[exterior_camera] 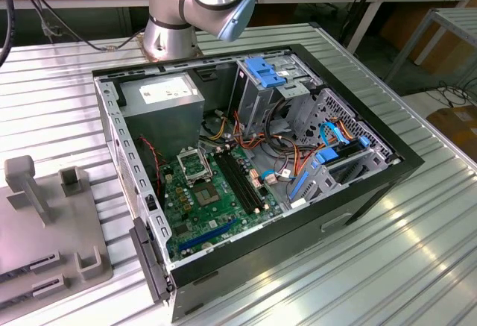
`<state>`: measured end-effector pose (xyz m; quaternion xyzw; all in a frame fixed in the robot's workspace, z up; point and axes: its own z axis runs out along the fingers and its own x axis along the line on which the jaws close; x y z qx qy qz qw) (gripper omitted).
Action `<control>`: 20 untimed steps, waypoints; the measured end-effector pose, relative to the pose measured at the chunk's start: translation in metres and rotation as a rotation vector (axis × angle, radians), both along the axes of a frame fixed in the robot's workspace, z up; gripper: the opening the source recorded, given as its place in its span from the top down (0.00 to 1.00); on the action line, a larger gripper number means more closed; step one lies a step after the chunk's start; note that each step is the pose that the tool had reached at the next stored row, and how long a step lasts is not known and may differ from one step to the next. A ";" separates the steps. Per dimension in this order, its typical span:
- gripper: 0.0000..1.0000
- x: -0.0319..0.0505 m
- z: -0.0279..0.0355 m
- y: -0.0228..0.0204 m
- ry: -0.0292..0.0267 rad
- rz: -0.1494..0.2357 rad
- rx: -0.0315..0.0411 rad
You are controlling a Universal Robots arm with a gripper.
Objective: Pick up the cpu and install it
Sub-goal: 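Pick up the cpu and move it towards the insertion slot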
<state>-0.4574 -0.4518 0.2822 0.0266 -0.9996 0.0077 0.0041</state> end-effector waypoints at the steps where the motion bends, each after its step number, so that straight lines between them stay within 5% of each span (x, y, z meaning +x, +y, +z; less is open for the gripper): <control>1: 0.53 0.0000 0.0007 0.0000 0.0001 0.000 -0.0001; 20: 0.53 0.0000 0.0125 0.0000 0.0000 0.000 -0.0001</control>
